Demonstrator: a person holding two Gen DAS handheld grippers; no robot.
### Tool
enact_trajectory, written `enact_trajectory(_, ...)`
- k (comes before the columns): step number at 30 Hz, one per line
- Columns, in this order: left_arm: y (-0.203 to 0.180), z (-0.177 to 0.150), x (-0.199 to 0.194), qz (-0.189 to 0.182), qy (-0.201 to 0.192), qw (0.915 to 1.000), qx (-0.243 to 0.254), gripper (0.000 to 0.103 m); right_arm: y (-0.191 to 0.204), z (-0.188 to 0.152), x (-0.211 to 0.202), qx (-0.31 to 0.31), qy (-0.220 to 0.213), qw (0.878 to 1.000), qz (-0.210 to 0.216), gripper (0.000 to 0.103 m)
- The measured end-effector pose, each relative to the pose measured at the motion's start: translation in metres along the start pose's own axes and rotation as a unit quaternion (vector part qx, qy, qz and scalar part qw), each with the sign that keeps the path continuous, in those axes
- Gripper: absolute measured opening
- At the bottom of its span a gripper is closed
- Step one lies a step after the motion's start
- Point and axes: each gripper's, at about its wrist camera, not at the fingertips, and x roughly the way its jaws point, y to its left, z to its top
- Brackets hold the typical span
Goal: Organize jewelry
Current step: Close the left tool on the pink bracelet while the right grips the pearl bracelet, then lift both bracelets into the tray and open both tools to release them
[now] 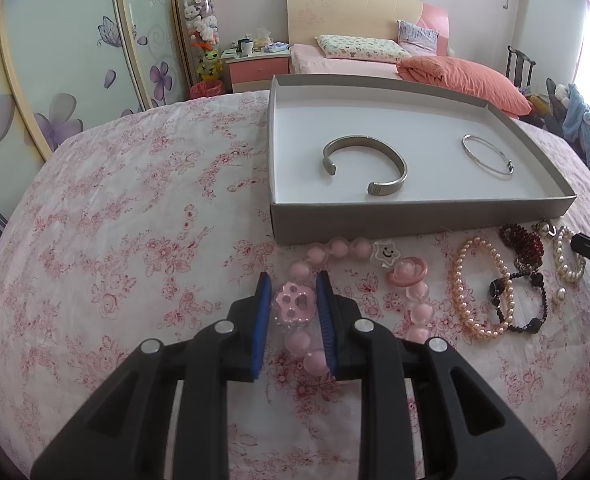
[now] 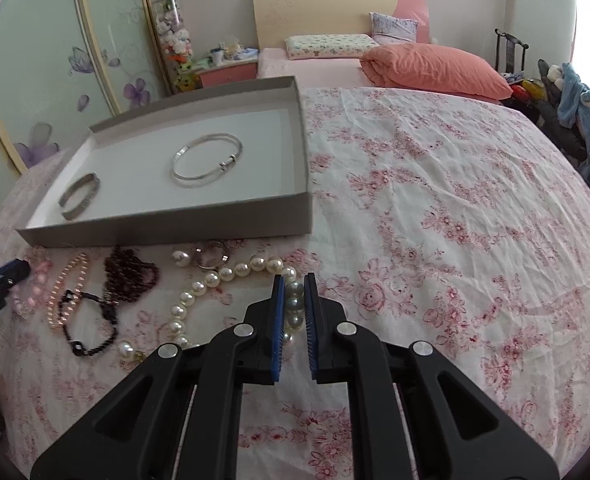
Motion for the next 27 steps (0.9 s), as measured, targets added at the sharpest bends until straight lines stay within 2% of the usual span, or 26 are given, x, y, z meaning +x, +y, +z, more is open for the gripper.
enact_trajectory(4,0.009,-0.004,-0.007,-0.016,-0.010,0.9997,-0.018,0.023,0.007,-0.003,-0.026,-0.006,-0.049,0.998,0.027,0.011)
enact_trajectory(10,0.008,-0.003,-0.042,-0.051,-0.057,0.9967,-0.026,0.023,0.019,0.001,-0.060,-0.012,-0.101,0.993,0.063,0.011)
enact_trajectory(17,-0.002,-0.002,-0.066,-0.076,-0.085,0.9933,-0.020,0.023,0.026,0.005,-0.069,-0.013,-0.110,0.991,0.074,0.011)
enact_trajectory(27,-0.006,0.004,-0.087,-0.085,-0.108,0.9903,-0.023,0.023,0.030,0.008,-0.081,-0.013,-0.122,0.989,0.079,0.011)
